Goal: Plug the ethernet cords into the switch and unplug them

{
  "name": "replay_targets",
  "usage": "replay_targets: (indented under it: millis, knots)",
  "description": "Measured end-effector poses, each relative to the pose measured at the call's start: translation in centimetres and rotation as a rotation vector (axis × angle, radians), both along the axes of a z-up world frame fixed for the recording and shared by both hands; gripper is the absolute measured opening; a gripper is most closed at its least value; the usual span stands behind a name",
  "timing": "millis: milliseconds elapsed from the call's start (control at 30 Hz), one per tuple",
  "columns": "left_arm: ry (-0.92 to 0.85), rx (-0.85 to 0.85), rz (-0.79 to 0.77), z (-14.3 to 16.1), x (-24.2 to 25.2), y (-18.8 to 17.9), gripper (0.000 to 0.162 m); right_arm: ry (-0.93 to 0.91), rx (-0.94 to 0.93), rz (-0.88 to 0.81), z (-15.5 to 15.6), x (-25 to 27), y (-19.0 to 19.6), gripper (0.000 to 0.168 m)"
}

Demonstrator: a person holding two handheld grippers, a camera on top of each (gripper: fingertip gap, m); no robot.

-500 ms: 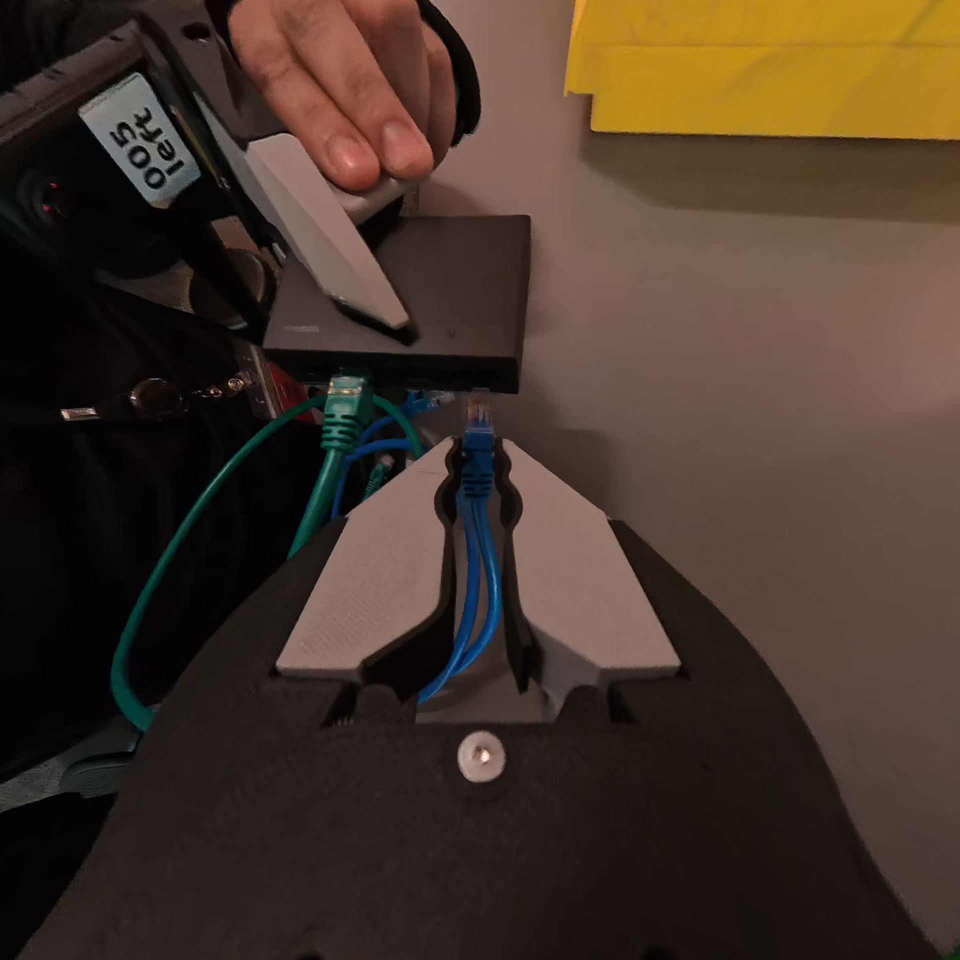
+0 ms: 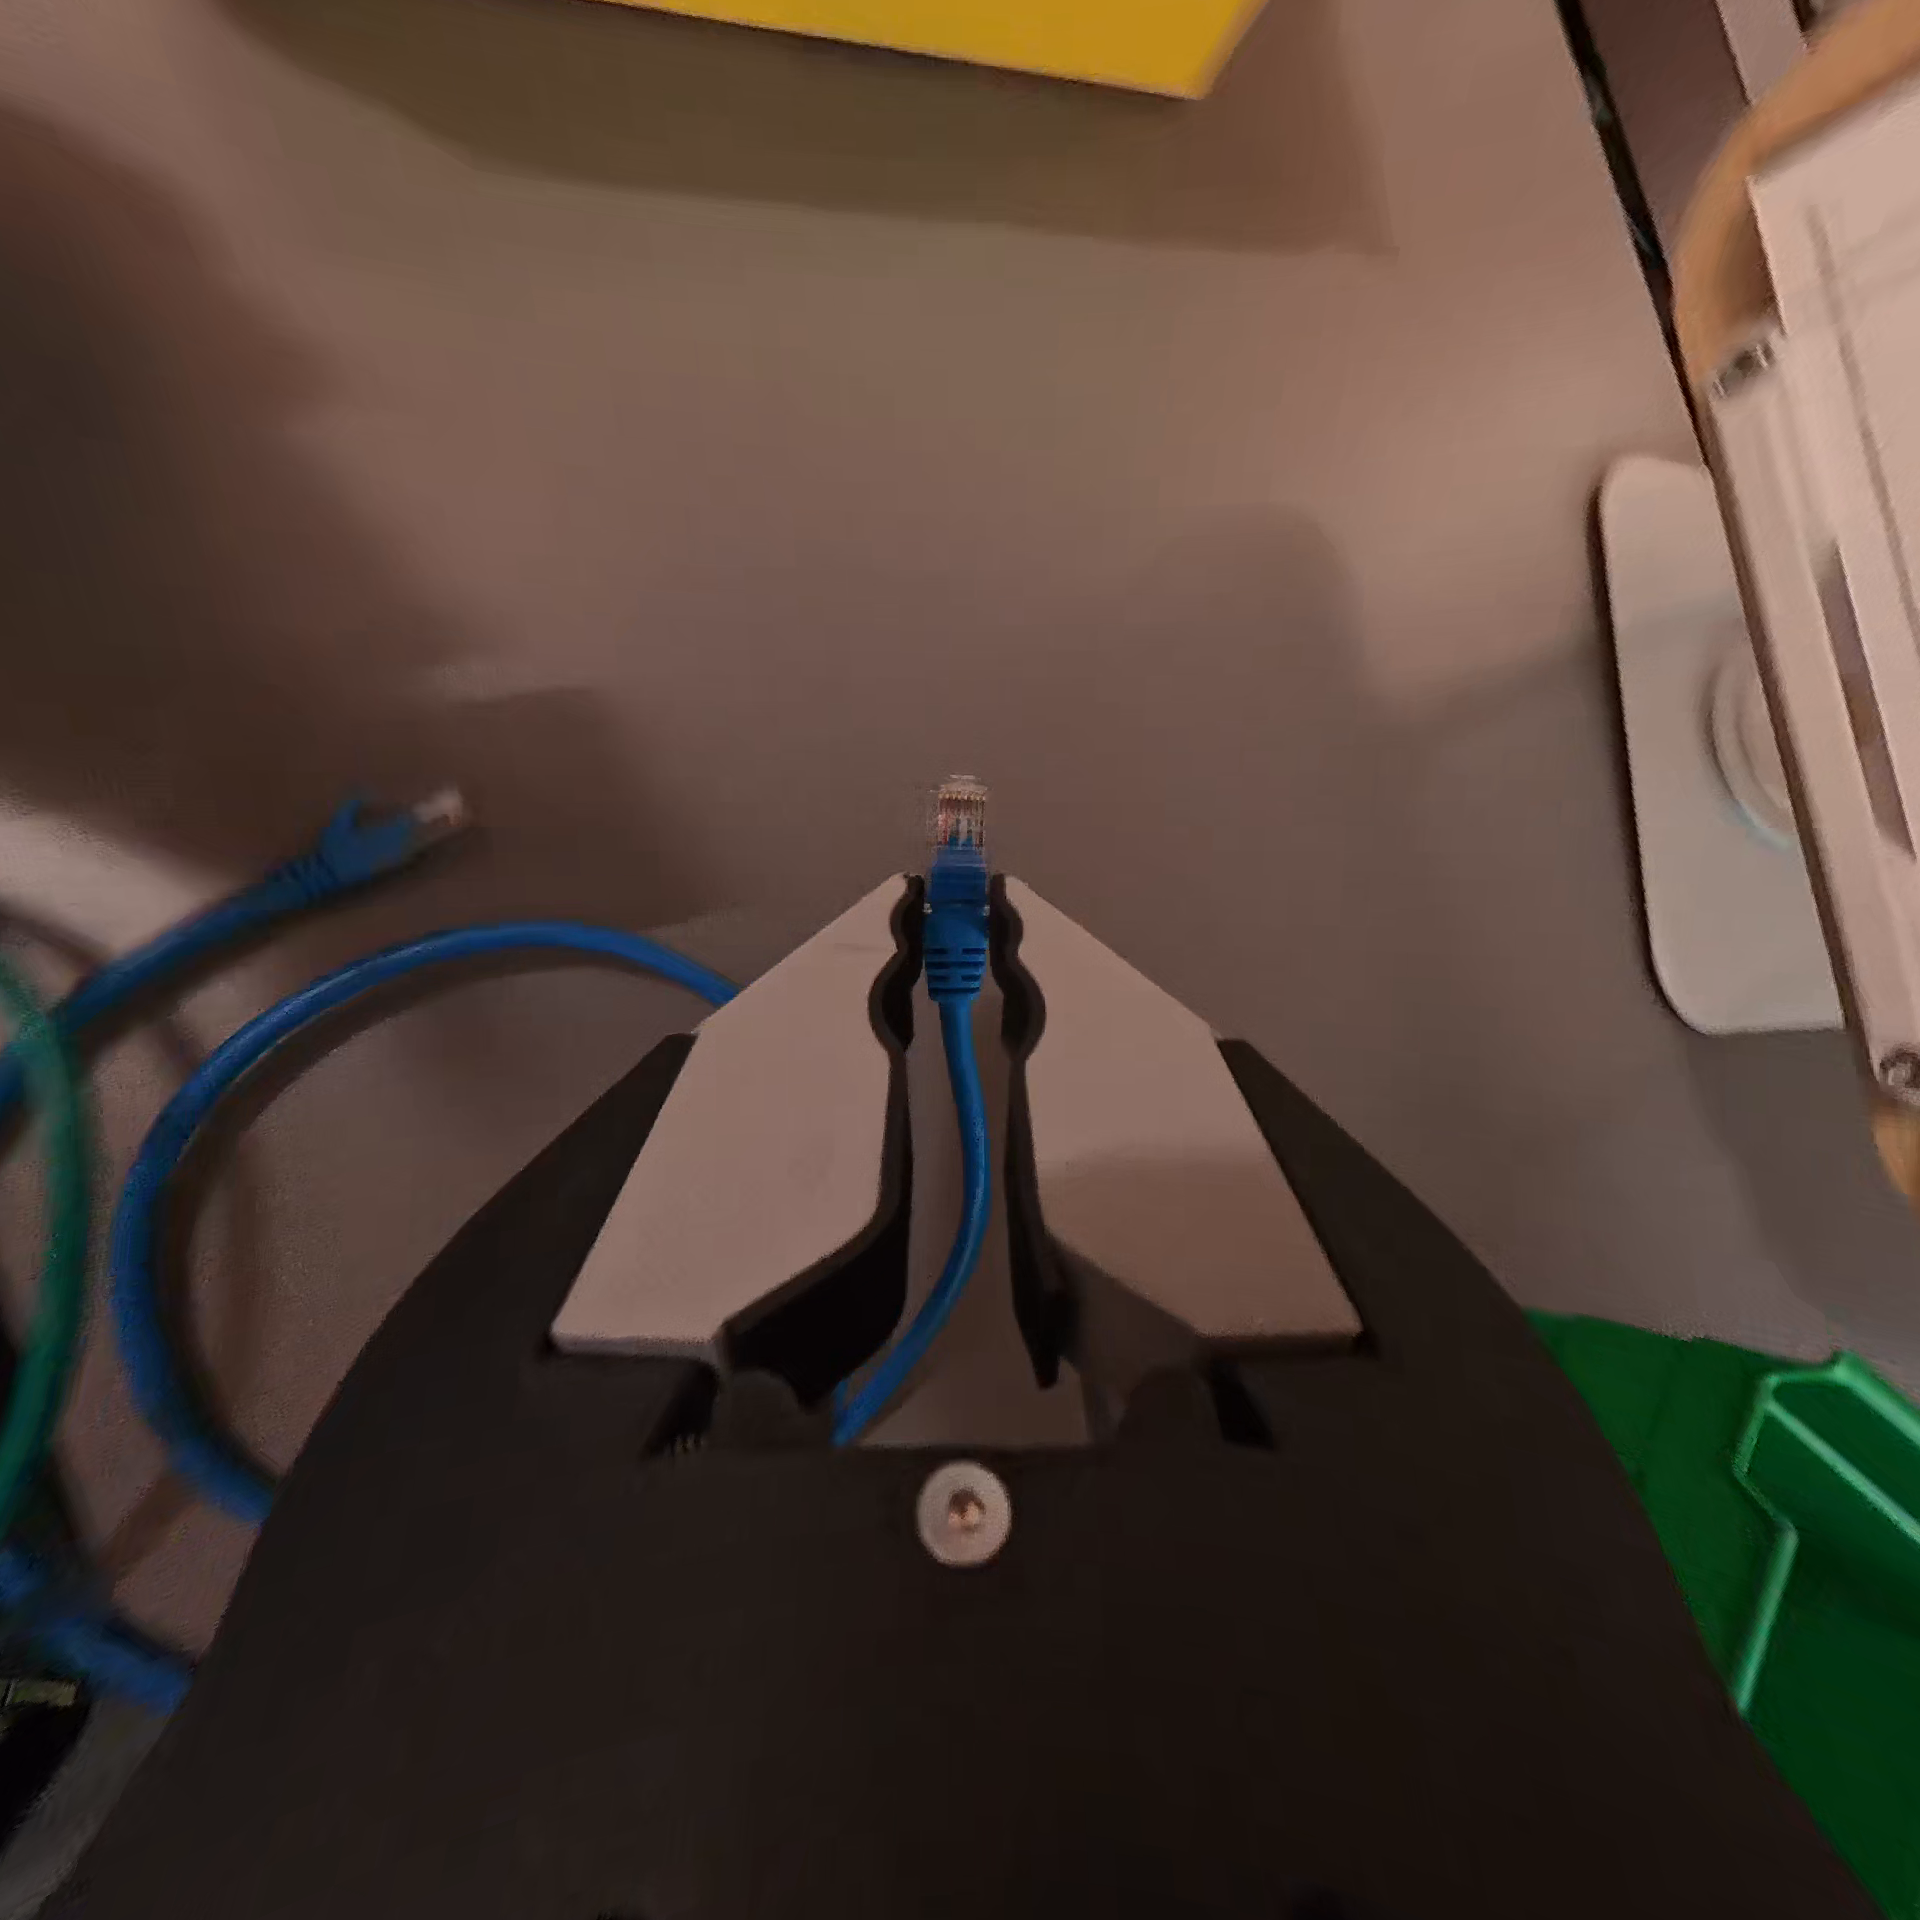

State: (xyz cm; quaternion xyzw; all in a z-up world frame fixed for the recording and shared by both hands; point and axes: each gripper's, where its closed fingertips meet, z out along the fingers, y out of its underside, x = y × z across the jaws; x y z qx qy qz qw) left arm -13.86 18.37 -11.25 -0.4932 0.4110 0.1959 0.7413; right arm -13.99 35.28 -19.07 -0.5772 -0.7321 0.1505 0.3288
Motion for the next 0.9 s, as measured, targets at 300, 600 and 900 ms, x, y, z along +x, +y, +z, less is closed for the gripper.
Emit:
replay_targets:
  millis: [300,600,900]
  knots:
    - [-0.002,-0.014,0.003,-0.5,-0.2,0.3,0.03,-0.052,-0.041,-0.178,-3.2,1.0,4.9,0.041]
    - [-0.075,-0.015,-0.101,1.1,1.1,-0.9,0.03,0.291,-0.073,0.437,5.9,-0.4,-8.8,0.067]
    - [-0.14,-0.05,-0.216,2.6,3.0,-2.6,0.03,0.414,0.223,0.772,7.7,0.2,-17.8,0.027]
